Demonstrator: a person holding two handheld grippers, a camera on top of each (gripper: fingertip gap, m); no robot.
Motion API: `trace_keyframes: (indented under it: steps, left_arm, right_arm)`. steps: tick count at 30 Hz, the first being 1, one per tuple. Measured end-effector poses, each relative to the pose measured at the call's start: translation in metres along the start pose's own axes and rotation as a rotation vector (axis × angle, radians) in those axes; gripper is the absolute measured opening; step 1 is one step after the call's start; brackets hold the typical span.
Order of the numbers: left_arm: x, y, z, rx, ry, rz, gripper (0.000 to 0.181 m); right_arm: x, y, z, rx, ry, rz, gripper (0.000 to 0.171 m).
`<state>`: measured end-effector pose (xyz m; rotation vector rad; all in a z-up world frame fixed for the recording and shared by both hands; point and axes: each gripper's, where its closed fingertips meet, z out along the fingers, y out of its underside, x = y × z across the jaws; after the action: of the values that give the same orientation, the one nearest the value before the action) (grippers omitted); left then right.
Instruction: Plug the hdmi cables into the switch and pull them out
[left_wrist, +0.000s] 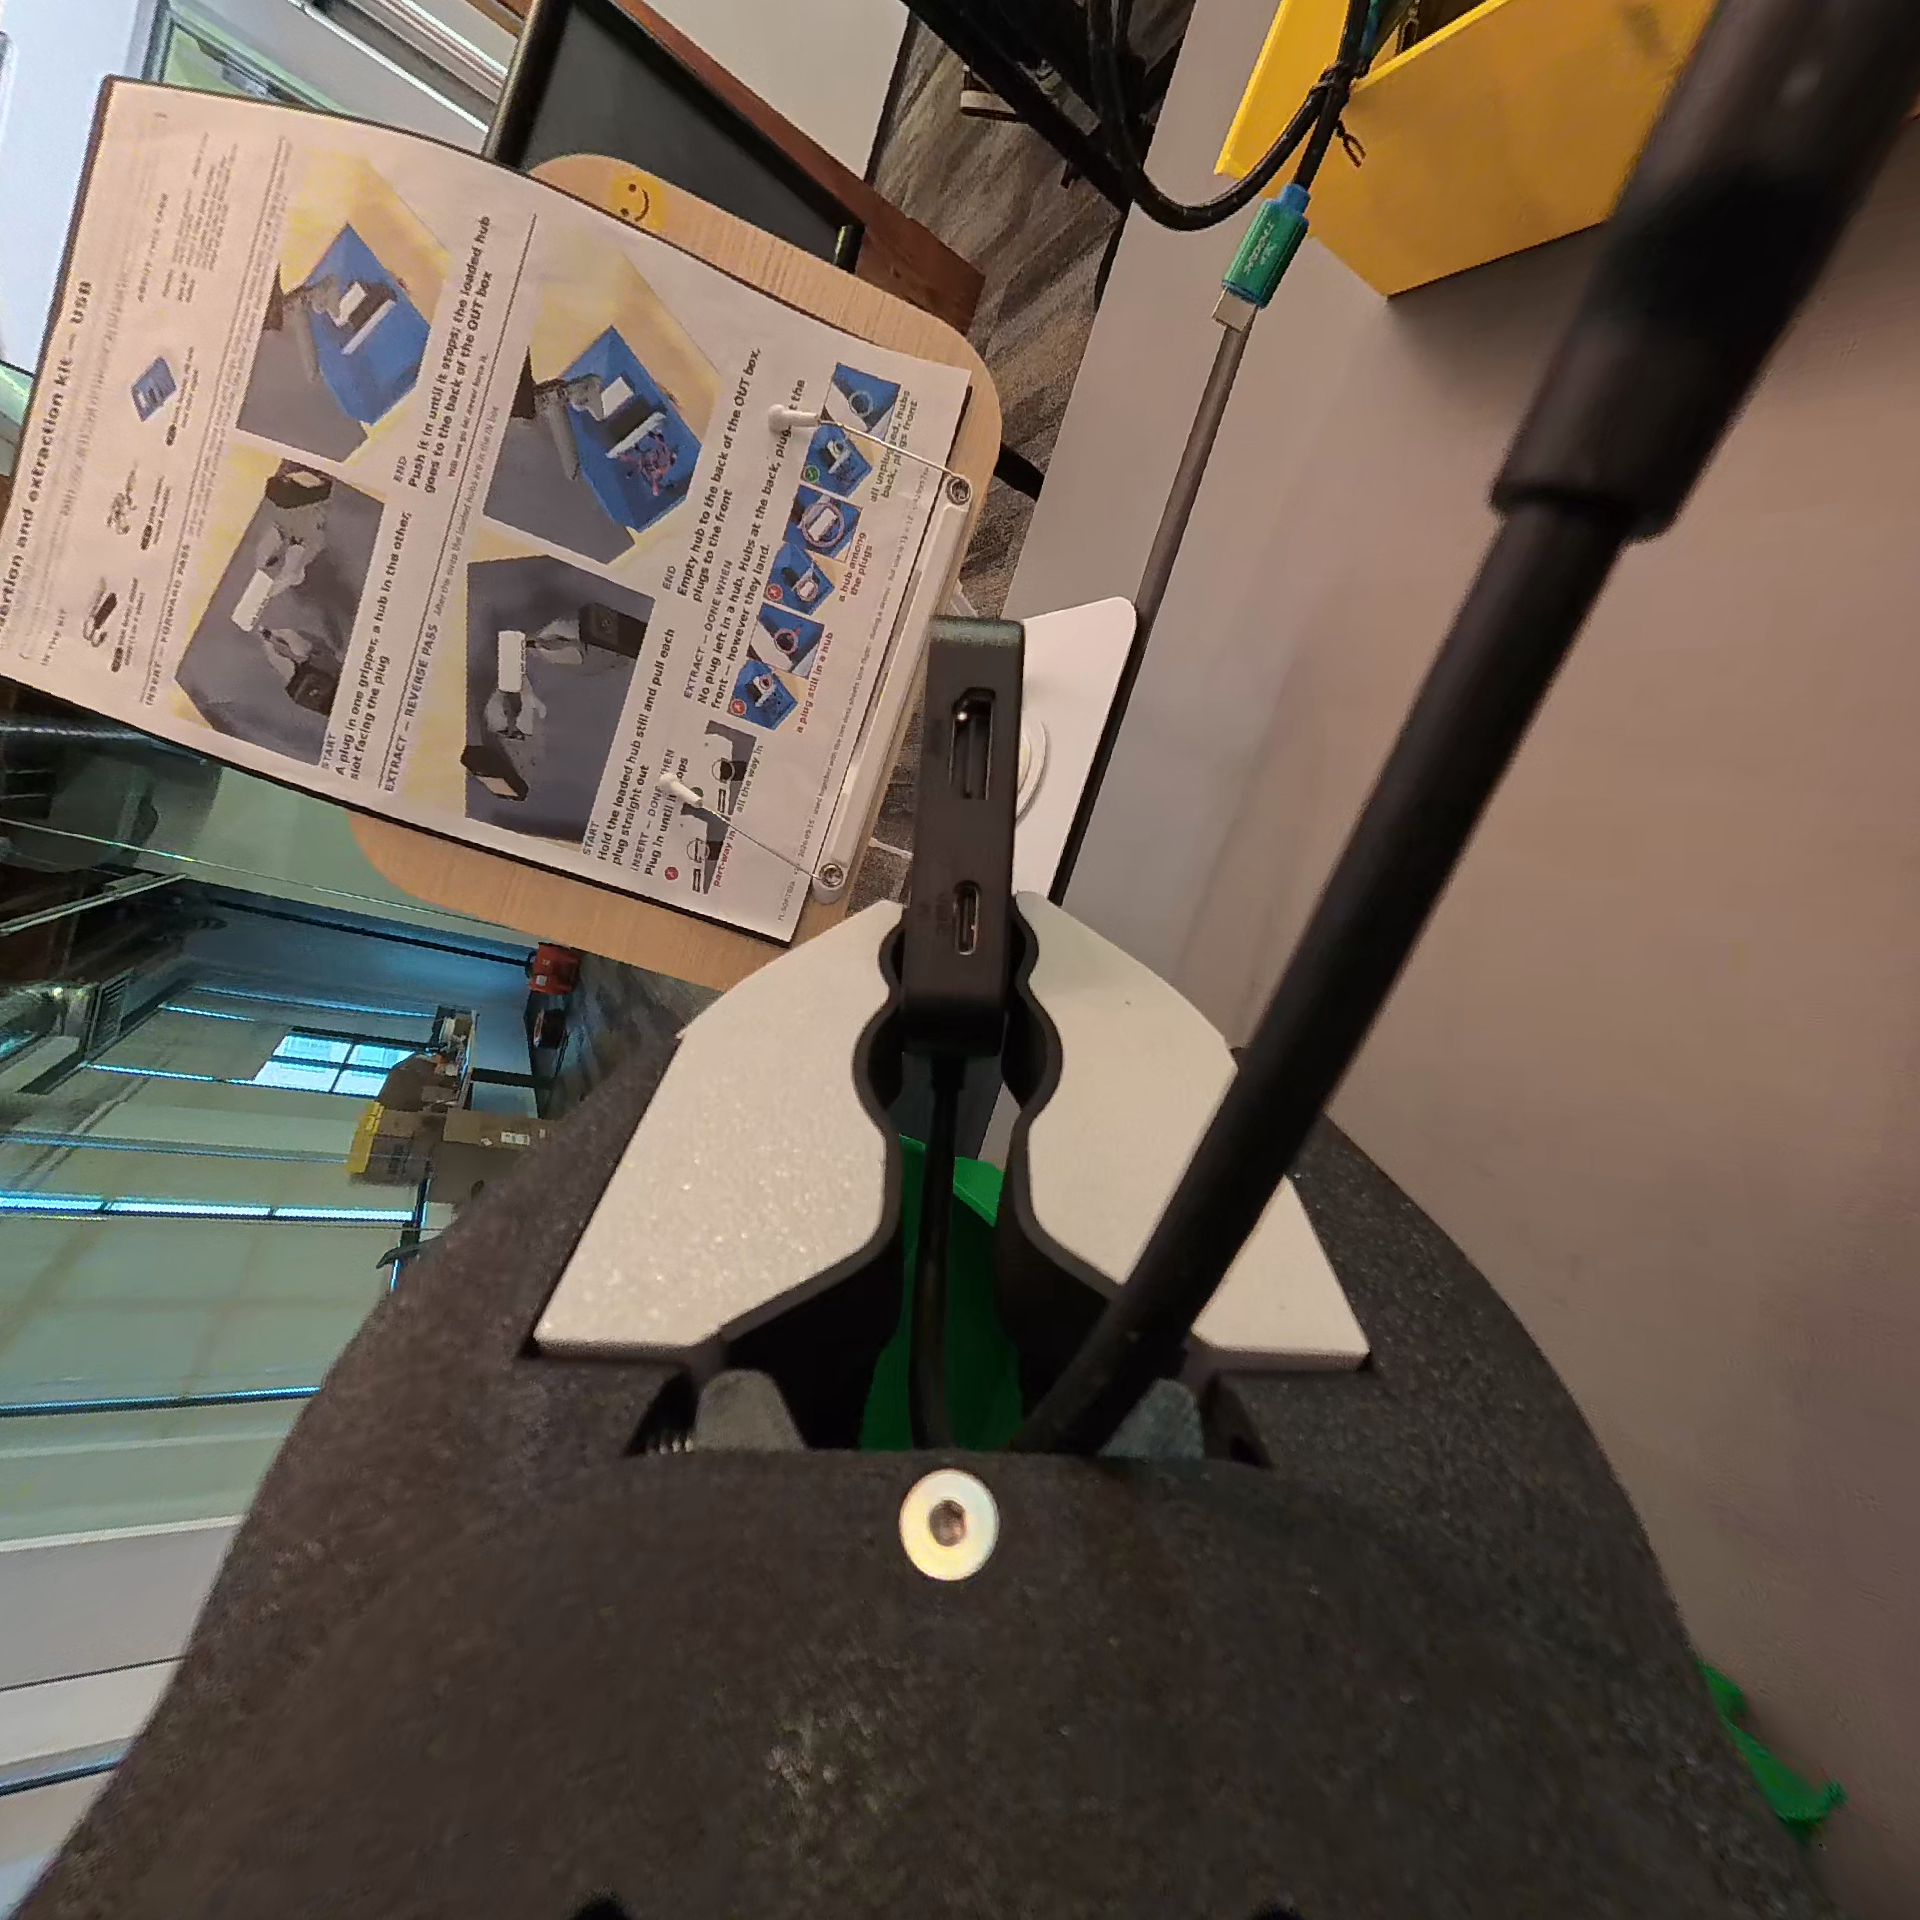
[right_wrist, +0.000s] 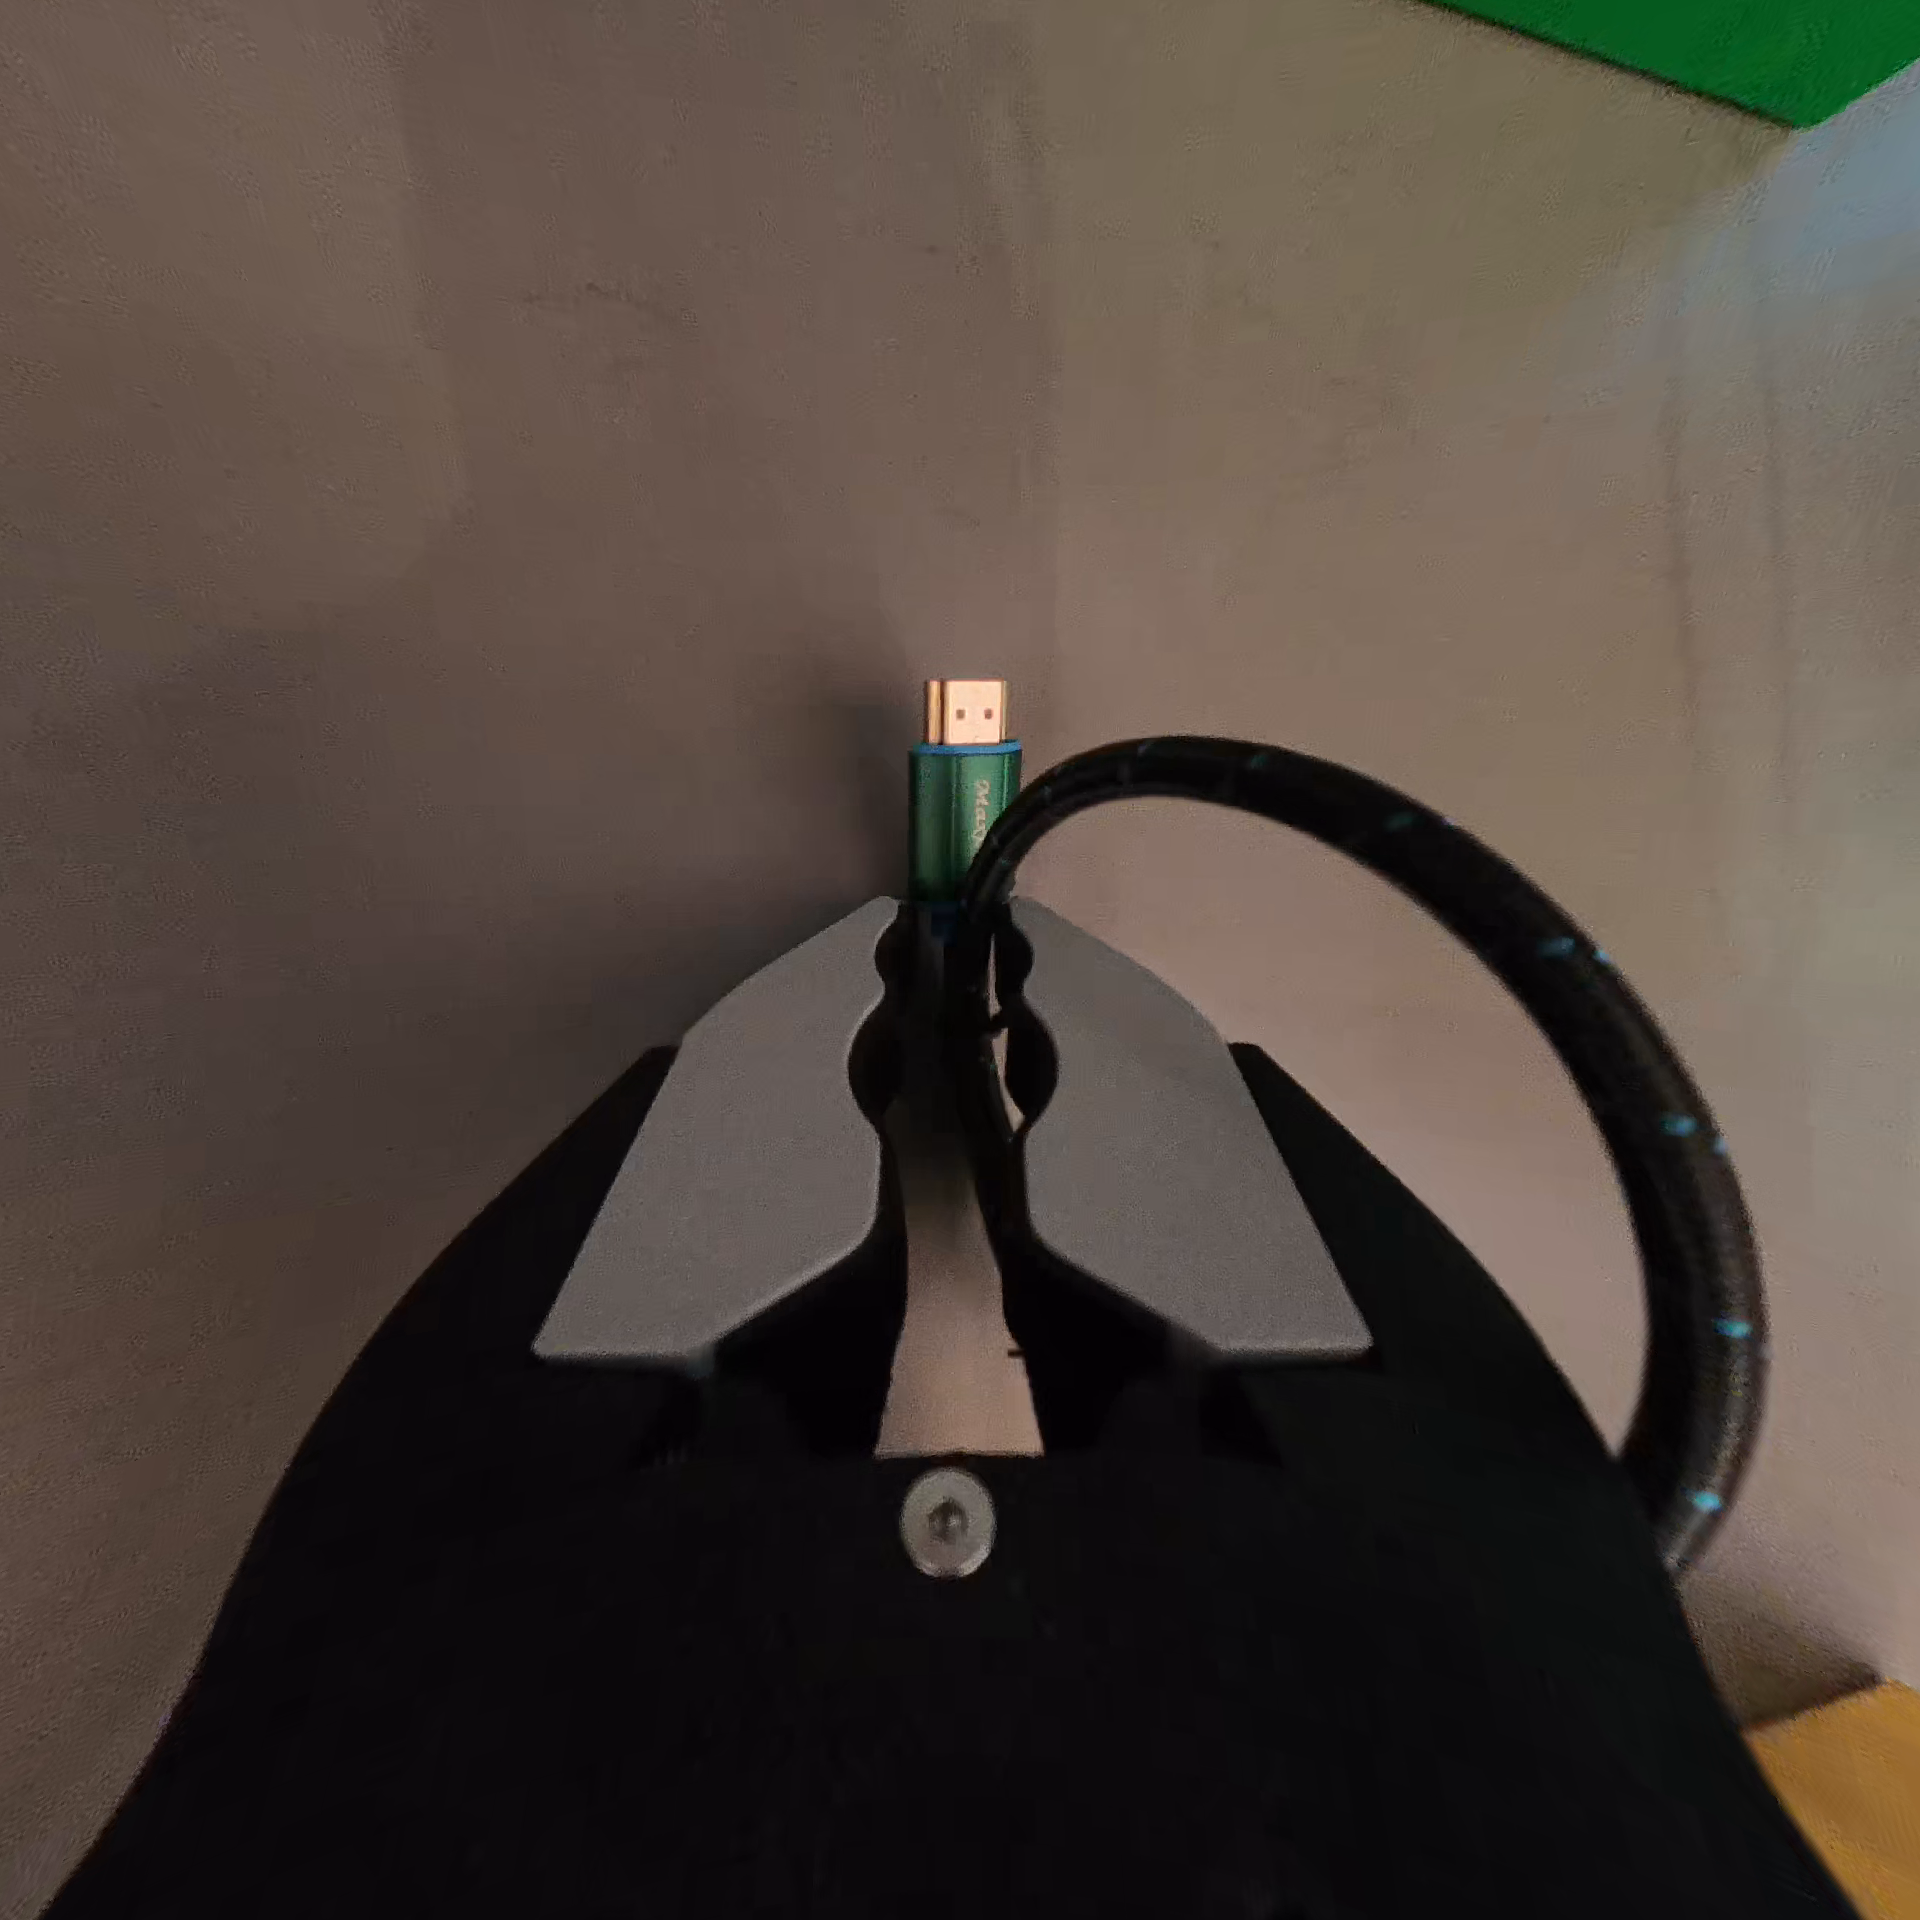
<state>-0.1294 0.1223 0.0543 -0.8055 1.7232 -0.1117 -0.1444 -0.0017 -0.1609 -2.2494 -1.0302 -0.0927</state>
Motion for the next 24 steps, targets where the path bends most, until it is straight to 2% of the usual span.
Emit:
trace_keyframes:
  steps: [11, 14, 18, 22, 24]
  left_arm:
    - [0.001, -0.001, 0.001, -0.002, 0.0, 0.004, 0.014]
    - [0.001, -0.002, 0.0, 0.001, -0.003, 0.008, 0.014]
    - [-0.001, -0.003, -0.001, 0.002, -0.011, 0.011, 0.014]
    - [-0.002, 0.001, 0.001, -0.005, -0.014, 0.004, 0.014]
    - [-0.003, 0.002, 0.002, -0.009, -0.024, 0.005, 0.014]
  right_arm:
    - [0.0, -0.001, 0.004, 0.061, -0.167, 0.171, 0.011]
    - [0.001, -0.001, 0.004, 0.084, -0.169, 0.159, 0.012]
    - [0.003, -0.002, 0.004, 0.041, -0.013, 0.056, 0.011]
    - [0.025, 0.012, -0.006, -0.17, 0.369, -0.198, 0.01]
    - [0.028, 0.016, -0.015, -0.258, 0.476, -0.28, 0.01]
